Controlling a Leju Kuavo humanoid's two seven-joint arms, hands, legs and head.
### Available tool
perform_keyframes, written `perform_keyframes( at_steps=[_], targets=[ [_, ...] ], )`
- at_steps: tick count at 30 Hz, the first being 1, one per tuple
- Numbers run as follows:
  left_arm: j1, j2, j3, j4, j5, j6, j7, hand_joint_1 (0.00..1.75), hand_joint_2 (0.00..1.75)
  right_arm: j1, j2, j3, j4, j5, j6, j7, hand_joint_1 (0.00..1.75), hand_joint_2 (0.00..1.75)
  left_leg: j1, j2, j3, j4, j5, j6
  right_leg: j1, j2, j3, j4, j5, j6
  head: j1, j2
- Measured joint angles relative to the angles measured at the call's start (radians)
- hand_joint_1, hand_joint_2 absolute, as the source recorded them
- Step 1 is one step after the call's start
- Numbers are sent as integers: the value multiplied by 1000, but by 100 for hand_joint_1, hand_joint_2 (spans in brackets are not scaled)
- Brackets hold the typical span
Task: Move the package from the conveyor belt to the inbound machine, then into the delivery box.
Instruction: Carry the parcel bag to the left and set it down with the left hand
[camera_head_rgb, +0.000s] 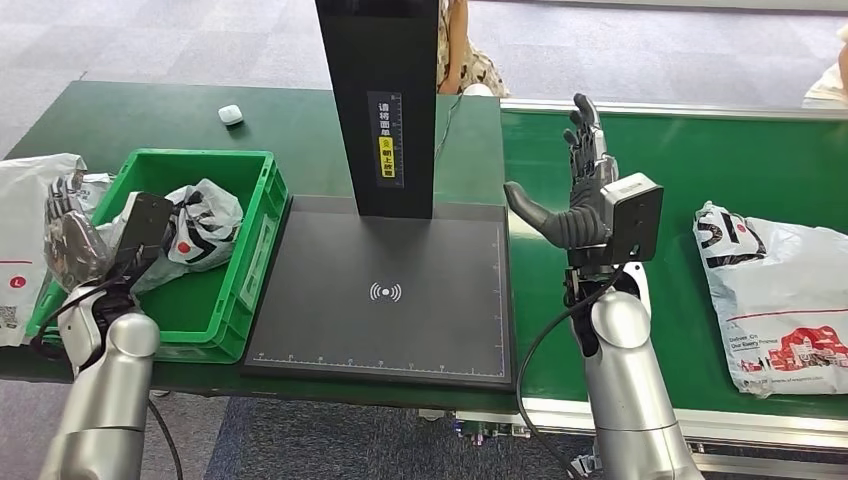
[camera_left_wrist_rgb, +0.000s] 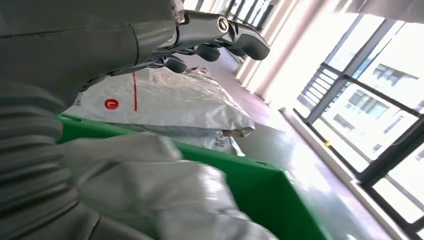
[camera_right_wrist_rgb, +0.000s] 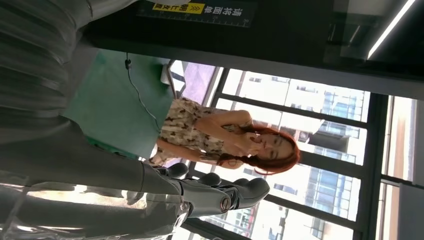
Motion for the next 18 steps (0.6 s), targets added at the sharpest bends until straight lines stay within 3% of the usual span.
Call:
perform_keyframes(
  at_steps=[2, 8, 14, 18],
  targets=[
    [29, -10, -16, -61, 68, 25, -46, 0, 0, -1, -1, 0, 1, -7, 10, 17, 0, 175, 0, 0, 0, 0, 0, 0, 0, 0, 0, 0, 0, 0, 0, 0],
    [148, -69, -66, -271, 243, 183, -288, 0, 0, 20, 0, 5, 20, 16, 42, 77, 0, 175, 0, 0, 0, 0, -1, 0, 0, 0, 0, 0, 0, 0, 0, 0],
    [224, -110, -75, -390, 278, 192, -332, 0, 0, 36, 1, 17, 50, 36, 42, 96, 0, 175, 0, 0, 0, 0, -1, 0, 0, 0, 0, 0, 0, 0, 0, 0],
    [254, -120, -89, -437, 432, 135, -373, 0, 0, 46, 0, 18, 62, 46, 52, 128, 0, 175, 0, 0, 0, 0, -1, 0, 1, 0, 0, 0, 0, 0, 0, 0]
  ],
)
